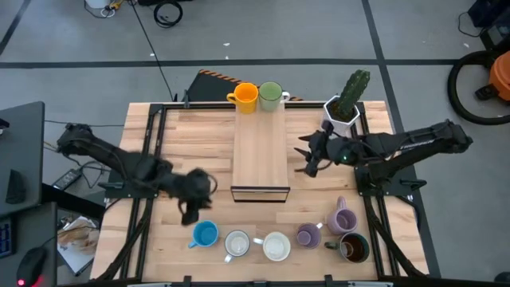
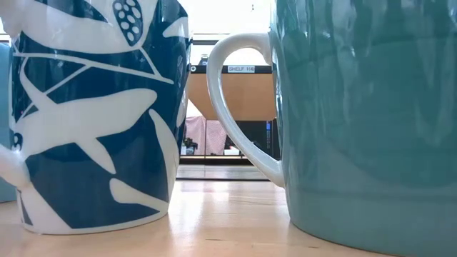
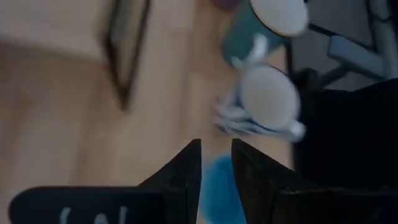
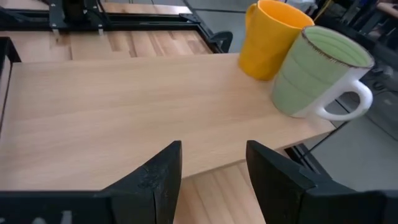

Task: Place coffee mugs
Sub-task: Put the blue mug on the shelf

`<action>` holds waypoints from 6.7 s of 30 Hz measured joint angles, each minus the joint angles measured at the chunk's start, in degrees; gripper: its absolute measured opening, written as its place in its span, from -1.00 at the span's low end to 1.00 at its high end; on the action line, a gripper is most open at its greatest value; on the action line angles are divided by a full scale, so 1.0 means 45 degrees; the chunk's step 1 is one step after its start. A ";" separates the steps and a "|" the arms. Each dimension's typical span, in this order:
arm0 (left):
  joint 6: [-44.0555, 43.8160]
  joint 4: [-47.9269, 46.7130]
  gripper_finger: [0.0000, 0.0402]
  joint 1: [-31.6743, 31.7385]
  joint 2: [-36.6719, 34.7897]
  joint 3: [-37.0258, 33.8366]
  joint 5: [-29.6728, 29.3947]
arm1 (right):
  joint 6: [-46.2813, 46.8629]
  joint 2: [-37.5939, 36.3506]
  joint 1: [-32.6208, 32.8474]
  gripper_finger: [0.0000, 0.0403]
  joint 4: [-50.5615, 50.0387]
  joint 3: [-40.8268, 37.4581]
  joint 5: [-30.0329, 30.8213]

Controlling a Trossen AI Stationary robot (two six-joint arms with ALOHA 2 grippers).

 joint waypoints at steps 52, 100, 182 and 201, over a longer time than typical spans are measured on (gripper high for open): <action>-0.7663 -0.3662 -0.54 -0.3398 0.8571 0.5066 -0.0585 | -0.1320 0.0078 0.0461 -0.08 0.1122 -0.0005 0.0760; 1.1881 -0.8176 -0.86 0.5792 0.4122 0.6351 -0.3348 | 0.1685 0.1250 0.1496 -0.08 0.0976 -0.0010 -0.0099; 1.5570 -0.5086 -0.37 0.9507 0.7993 1.0079 -0.0735 | -0.0788 0.1229 0.1128 -0.08 0.1073 -0.0010 -0.0080; 1.5050 -0.4502 -0.41 0.9426 0.7993 1.0079 -0.1249 | -0.0715 0.1229 0.1141 -0.08 0.1075 -0.0013 -0.0165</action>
